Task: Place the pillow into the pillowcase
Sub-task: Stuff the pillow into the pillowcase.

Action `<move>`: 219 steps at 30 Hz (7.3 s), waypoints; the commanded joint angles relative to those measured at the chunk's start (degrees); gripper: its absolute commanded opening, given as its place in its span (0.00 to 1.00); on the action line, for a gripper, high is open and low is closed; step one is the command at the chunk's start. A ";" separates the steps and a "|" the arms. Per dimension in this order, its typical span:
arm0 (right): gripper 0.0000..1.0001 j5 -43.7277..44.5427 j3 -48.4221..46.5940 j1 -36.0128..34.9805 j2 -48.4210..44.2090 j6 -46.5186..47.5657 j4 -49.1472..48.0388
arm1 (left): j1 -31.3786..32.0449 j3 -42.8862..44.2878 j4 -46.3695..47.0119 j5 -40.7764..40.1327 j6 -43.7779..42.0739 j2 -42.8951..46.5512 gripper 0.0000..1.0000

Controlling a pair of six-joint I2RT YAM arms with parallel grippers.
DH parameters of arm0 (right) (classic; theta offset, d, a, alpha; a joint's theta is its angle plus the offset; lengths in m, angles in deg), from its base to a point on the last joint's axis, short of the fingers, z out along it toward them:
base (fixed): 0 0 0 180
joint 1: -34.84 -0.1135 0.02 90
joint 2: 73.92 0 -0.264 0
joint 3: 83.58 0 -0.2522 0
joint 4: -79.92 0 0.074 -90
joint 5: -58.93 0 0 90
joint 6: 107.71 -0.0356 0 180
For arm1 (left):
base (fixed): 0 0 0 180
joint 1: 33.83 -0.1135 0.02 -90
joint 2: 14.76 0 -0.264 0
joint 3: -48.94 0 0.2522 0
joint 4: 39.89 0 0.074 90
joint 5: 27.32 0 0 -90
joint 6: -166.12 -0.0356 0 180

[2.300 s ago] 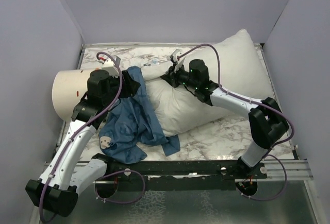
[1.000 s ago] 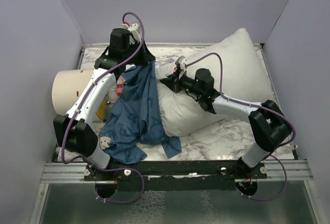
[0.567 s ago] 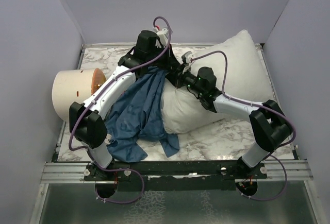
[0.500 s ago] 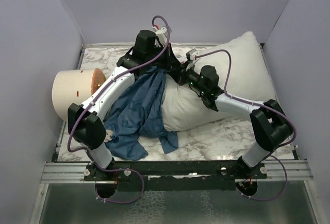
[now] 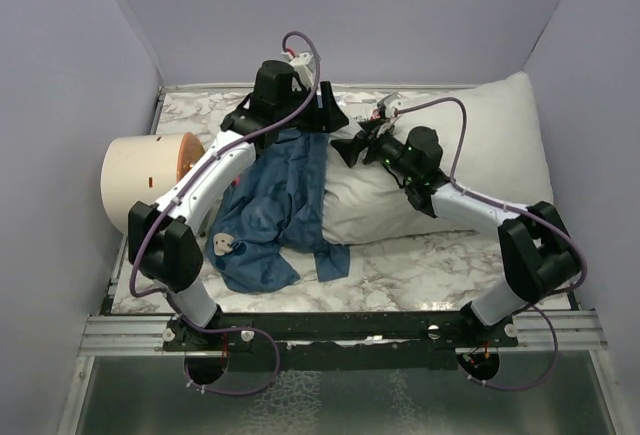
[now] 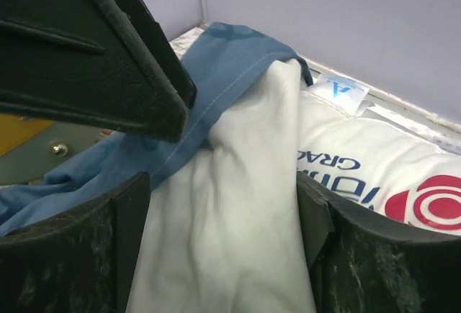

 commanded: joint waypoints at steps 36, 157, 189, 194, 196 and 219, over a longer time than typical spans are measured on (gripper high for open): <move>0.79 13.54 4.66 -11.01 -17.87 10.50 48.24 | 12.42 -54.03 21.11 -25.59 15.46 28.90 0.44; 0.33 -15.94 11.22 -10.47 -11.82 7.57 27.04 | 3.88 -52.82 21.92 10.40 12.78 29.70 0.33; 0.91 -4.37 -81.68 4.82 41.27 12.35 69.40 | -9.25 -36.43 -2.90 -1.80 -6.49 40.23 0.67; 0.65 -6.72 -61.83 4.82 33.62 12.75 61.10 | -9.93 -39.71 -3.25 -3.14 -5.30 44.95 0.68; 0.43 -8.62 -51.77 4.82 28.88 12.65 56.28 | -10.08 -39.63 -3.20 -3.22 -4.81 45.09 0.67; 0.01 -6.11 -11.57 -0.97 7.22 5.23 21.38 | -5.28 -21.68 -1.35 -20.00 -0.22 20.01 0.61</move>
